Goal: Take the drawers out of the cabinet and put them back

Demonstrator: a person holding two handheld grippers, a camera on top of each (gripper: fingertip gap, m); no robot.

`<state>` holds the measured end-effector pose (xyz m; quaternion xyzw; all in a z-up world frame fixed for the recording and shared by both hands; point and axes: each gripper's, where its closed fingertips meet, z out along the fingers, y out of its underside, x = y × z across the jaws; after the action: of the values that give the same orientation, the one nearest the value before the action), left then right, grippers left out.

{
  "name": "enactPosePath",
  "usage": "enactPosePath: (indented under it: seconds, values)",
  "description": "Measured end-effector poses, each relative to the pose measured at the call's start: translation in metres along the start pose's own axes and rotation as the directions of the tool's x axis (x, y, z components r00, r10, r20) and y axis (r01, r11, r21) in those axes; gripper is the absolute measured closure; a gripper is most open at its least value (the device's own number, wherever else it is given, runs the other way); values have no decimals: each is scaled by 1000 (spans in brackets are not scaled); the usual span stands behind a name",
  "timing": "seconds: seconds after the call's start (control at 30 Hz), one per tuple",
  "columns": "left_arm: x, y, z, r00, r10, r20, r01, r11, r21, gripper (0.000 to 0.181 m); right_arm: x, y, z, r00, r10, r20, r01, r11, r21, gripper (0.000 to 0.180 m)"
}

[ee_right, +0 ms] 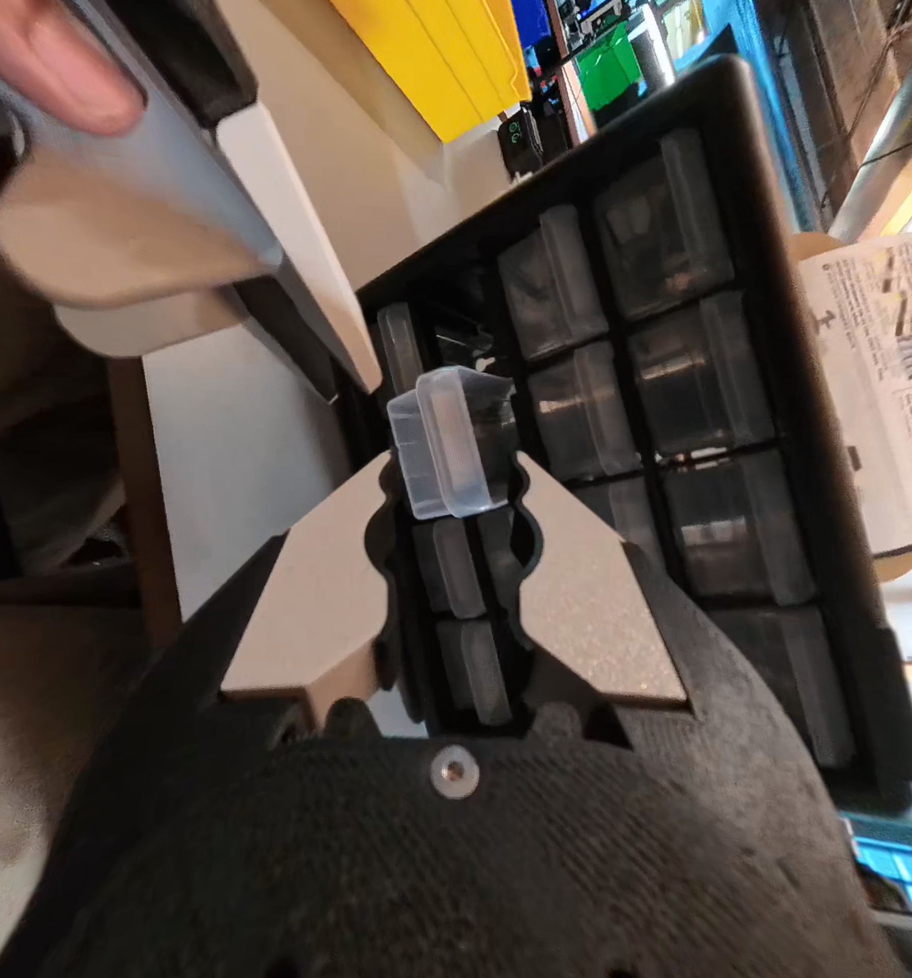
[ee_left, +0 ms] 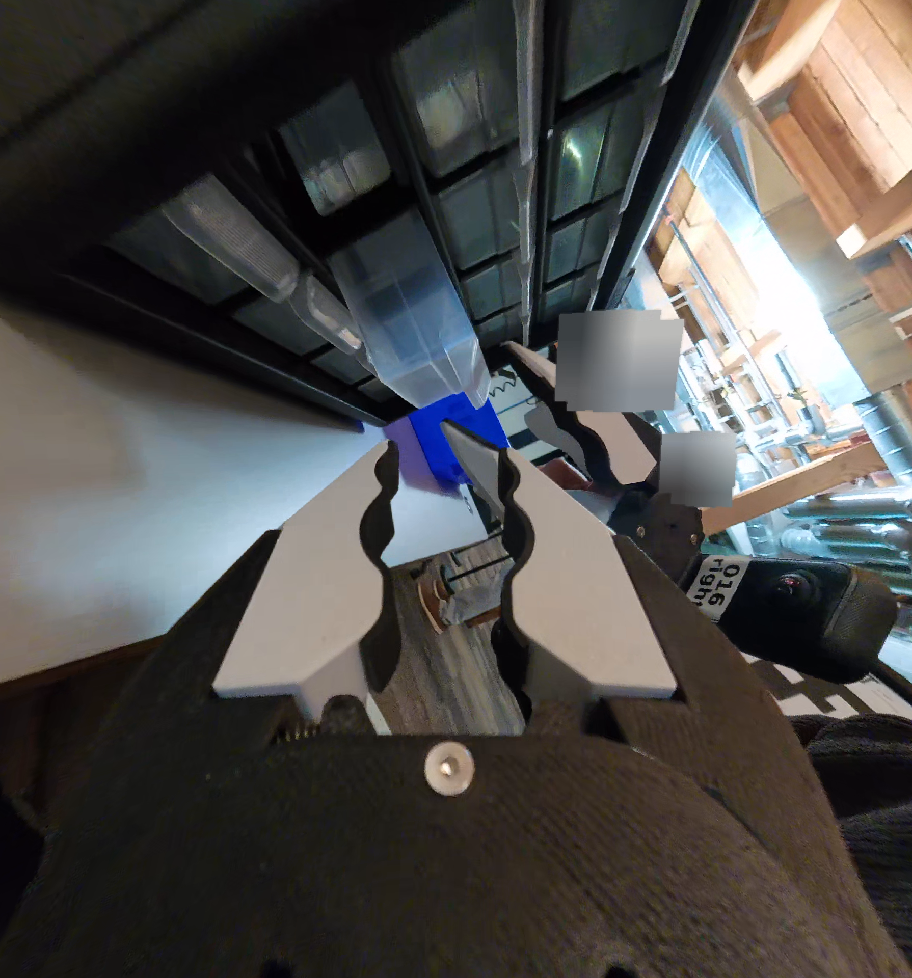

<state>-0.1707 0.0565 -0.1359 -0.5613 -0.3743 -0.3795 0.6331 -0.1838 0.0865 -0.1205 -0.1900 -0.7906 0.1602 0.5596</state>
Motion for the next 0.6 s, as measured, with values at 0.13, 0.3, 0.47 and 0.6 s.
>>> enactPosePath:
  seconds: [0.13,0.3,0.47,0.6]
  values:
    - [-1,-10,-9,999,45,23,-46,999,30,145,-7,0,12,999,-43,14,43,999,-9,131]
    - [0,-13,-10,997,68,23,-69,997,26,146,-9,17,32,991,-137,-4,136,984,-119,130]
    - [1,-15,-9,998,67,9,-67,998,16,146,-12,14,27,975,-220,-20,216,969,-116,144]
    - [15,-25,-11,992,122,-21,-121,992,29,146,-21,4,11,975,-220,11,220,974,-60,144]
